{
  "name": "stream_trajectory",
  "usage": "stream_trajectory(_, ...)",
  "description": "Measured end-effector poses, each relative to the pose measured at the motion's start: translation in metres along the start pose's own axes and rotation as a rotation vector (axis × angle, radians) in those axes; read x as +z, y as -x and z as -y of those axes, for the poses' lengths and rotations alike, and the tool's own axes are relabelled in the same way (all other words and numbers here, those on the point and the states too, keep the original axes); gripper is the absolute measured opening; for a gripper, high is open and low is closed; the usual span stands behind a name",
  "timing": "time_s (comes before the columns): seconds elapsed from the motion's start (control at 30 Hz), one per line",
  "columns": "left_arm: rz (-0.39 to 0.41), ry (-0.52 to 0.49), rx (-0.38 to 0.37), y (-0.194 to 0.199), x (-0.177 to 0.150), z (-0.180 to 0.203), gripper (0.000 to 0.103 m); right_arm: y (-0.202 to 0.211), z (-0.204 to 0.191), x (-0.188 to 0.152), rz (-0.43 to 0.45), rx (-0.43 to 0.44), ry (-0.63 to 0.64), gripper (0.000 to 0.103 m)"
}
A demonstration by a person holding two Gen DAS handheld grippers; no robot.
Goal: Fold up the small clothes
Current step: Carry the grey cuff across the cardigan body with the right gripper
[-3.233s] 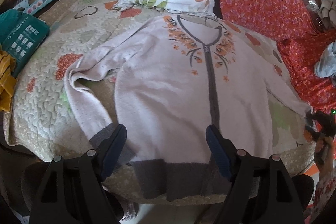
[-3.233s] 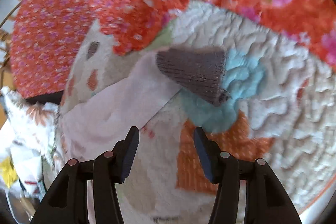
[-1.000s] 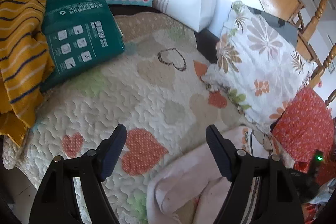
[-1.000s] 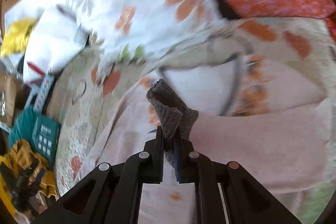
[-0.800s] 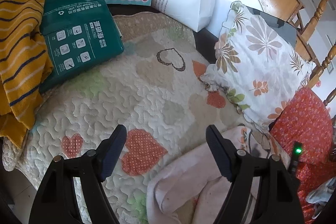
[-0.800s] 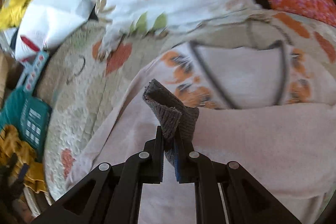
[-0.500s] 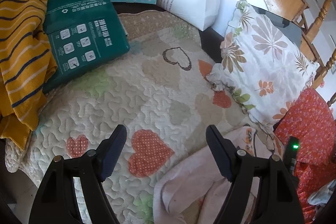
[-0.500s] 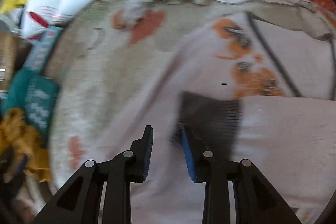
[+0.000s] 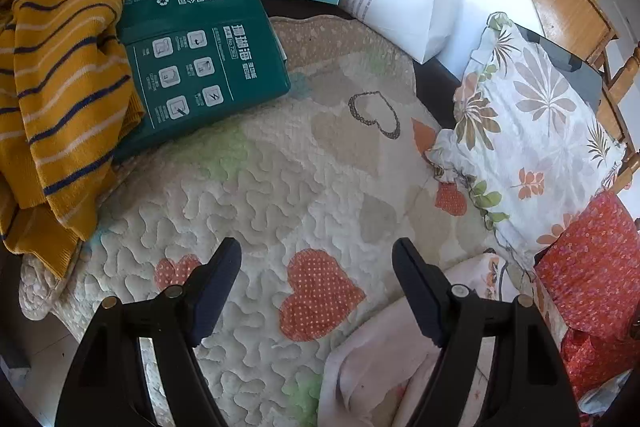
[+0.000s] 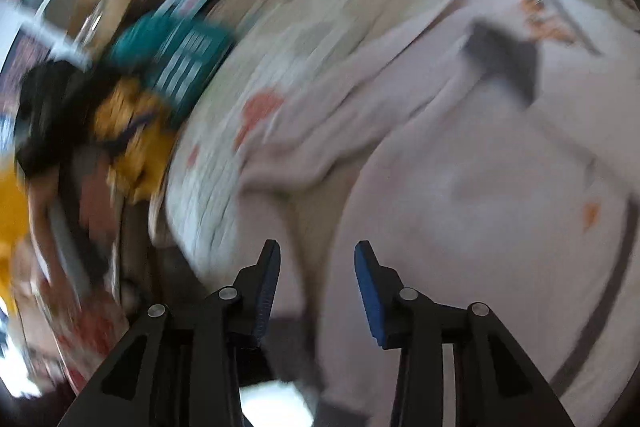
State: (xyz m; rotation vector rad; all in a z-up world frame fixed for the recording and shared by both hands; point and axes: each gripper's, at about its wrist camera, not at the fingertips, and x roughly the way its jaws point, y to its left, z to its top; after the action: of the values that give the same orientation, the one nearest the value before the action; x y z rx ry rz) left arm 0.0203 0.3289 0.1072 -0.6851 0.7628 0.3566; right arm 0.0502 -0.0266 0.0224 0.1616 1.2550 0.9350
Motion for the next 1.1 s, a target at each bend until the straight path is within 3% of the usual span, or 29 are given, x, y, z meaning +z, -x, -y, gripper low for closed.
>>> stream_trajectory(0.23,-0.007,0.004,0.004,-0.003,0.0,-0.002,0.077,-0.031,-0.021,-0.044,-0.053,-0.062,0.114,0.045)
stream_trajectory(0.33,-0.01,0.016,0.005,-0.004,0.002,-0.006,0.077,-0.037,-0.031,-0.05,-0.082,-0.026,0.129,0.005)
stream_trajectory(0.5,0.014,0.048,0.041,-0.001,0.007,-0.017,0.077,-0.01,-0.063,-0.033,-0.013,-0.025,0.181,0.005)
stream_trajectory(0.6,0.018,0.082,0.047,-0.001,0.009,-0.025,0.077,0.04,-0.083,-0.006,0.106,-0.01,0.203,0.005)
stream_trajectory(0.8,-0.014,0.073,0.037,-0.008,0.006,-0.018,0.077,0.208,-0.118,0.039,0.461,0.088,0.227,0.005)
stream_trajectory(0.9,-0.021,0.046,0.035,-0.011,0.001,-0.007,0.077,0.276,-0.119,0.045,0.587,0.115,0.203,0.005)
stream_trajectory(1.0,-0.038,0.024,0.028,-0.015,-0.005,0.003,0.077,0.31,-0.104,0.044,0.646,0.05,0.157,0.005)
stream_trajectory(1.1,-0.051,-0.003,0.023,-0.019,-0.01,0.013,0.077,0.319,-0.045,0.038,0.631,-0.052,0.023,0.005)
